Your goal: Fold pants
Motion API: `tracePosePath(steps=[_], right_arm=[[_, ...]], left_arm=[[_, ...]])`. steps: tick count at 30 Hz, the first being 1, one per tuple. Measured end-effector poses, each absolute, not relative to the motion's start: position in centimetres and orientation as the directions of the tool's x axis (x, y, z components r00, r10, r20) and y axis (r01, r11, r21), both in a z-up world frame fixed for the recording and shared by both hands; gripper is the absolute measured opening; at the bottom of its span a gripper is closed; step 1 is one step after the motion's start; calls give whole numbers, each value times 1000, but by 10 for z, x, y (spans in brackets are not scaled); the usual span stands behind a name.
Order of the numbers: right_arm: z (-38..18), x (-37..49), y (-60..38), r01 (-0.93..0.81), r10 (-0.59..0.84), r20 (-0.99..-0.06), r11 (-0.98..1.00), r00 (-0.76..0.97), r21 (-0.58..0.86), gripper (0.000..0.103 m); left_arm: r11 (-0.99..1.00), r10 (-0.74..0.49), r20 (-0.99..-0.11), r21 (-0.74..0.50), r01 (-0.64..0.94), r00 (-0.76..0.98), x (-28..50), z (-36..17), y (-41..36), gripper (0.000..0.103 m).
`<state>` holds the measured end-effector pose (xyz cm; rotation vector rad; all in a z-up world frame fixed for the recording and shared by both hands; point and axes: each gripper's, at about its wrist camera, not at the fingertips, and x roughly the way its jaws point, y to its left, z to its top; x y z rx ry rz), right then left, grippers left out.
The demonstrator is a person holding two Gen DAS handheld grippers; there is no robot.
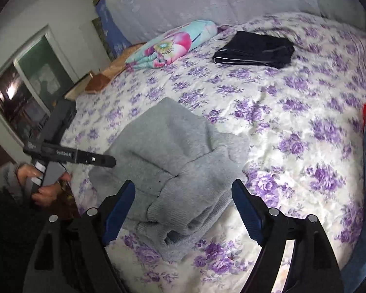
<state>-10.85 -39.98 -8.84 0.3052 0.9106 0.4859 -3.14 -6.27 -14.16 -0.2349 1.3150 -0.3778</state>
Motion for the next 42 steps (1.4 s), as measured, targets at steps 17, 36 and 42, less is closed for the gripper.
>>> tracePosePath(steps=[17, 36, 42], right_arm=[[-172, -34, -442, 35, 797, -466, 492, 385, 870, 84], [-176, -14, -395, -55, 761, -587, 622, 275, 781, 99], [-178, -14, -397, -58, 777, -567, 601, 273, 797, 99]], left_arm=[[847, -518, -832, -532, -21, 200, -43, -169, -51, 99], [751, -656, -728, -656, 74, 198, -47, -176, -47, 98], [750, -661, -726, -647, 135, 191, -54, -177, -55, 98]])
